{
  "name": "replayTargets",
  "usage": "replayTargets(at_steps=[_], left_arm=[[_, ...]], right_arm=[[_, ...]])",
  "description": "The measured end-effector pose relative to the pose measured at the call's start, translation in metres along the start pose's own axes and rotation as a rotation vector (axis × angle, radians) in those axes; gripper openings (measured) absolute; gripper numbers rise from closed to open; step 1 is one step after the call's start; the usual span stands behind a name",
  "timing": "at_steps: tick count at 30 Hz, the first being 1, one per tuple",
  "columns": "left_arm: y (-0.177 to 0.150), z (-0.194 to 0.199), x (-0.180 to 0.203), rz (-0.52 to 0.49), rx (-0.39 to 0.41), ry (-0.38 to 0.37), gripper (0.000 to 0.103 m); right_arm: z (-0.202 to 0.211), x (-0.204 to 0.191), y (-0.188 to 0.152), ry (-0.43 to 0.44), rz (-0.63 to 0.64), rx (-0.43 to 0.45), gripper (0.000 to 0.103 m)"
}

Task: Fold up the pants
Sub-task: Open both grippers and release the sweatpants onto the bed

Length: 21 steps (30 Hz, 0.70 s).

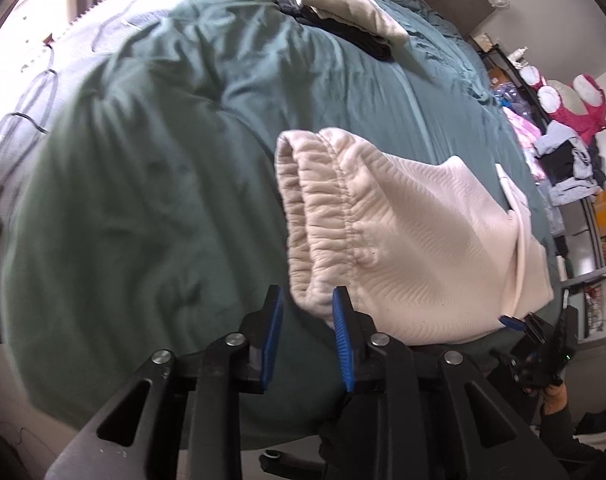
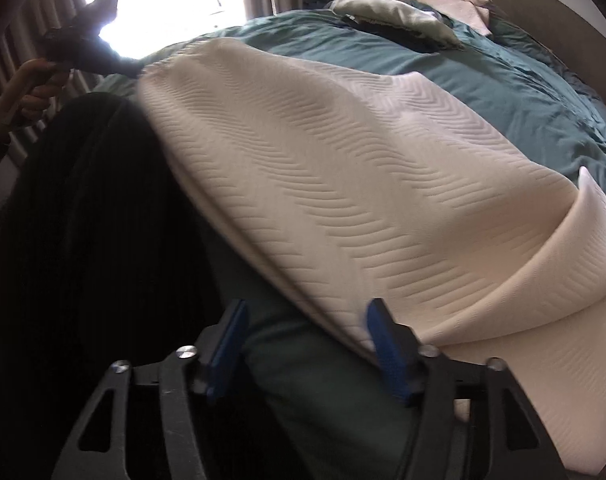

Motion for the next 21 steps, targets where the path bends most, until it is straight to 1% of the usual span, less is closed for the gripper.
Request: replayTargets(at_steps=[2, 3, 4, 5, 6, 9, 10, 11, 12, 14, 15, 17, 19, 21], left_arm=[[-0.001, 0.009, 0.003, -0.008, 0.016, 0.016, 0.023], [-0.003, 0.014, 0.007, -0.016, 0.023, 0.021, 0.023], [-0.004, 0.019, 0.012, -0.026, 0.030, 0.024, 0.023], [-0.004, 0.023, 0.019, -0.039, 0.036, 0.027, 0.023], [-0.005, 0.026, 0.027, -0.054, 0.044, 0.028, 0.023], [-0.009, 0.034, 0.066, -0.112, 0.068, 0.010, 0.024], [-0.011, 0.035, 0.084, -0.137, 0.074, -0.004, 0.027], [-0.013, 0.034, 0.098, -0.158, 0.077, -0.014, 0.034], [-0.016, 0.032, 0.119, -0.190, 0.081, -0.029, 0.035], [-0.024, 0.022, 0.160, -0.260, 0.076, -0.045, 0.035], [-0.030, 0.013, 0.188, -0.311, 0.066, -0.058, 0.035], [-0.038, -0.004, 0.231, -0.378, 0.047, -0.082, 0.035], [-0.044, -0.019, 0.267, -0.421, 0.036, -0.102, 0.035], [-0.047, -0.040, 0.309, -0.451, 0.034, -0.129, 0.039]], right_arm=[[0.002, -0.011, -0.002, 0.046, -0.002, 0.000, 0.103], [0.003, -0.018, -0.003, 0.095, -0.011, 0.003, 0.103], [0.005, -0.030, -0.004, 0.207, -0.035, 0.003, 0.103], [0.008, -0.038, -0.005, 0.278, -0.050, 0.007, 0.103], [0.012, -0.044, -0.005, 0.313, -0.057, 0.016, 0.103], [0.030, -0.042, -0.006, 0.274, -0.051, 0.048, 0.103], [0.040, -0.036, -0.006, 0.245, -0.059, 0.068, 0.103], [0.049, -0.029, -0.006, 0.217, -0.071, 0.085, 0.103], [0.057, -0.022, -0.007, 0.191, -0.086, 0.100, 0.103], [0.076, 0.001, -0.010, 0.117, -0.135, 0.128, 0.103], [0.087, 0.015, -0.013, 0.071, -0.166, 0.144, 0.103], [0.103, 0.039, -0.019, 0.004, -0.223, 0.169, 0.103], [0.114, 0.067, -0.027, -0.050, -0.286, 0.170, 0.103], [0.123, 0.092, -0.034, -0.100, -0.326, 0.162, 0.103]])
Point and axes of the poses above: each gripper's, at about its wrist camera, not at the fingertips, and z roughly against the way its jaws point, x to its right, y to its top, the point moved 10 cm from there along -z, roughly the way its jaws point, and after that the axes turned 9 degrees about z, right-handed, at the moved point
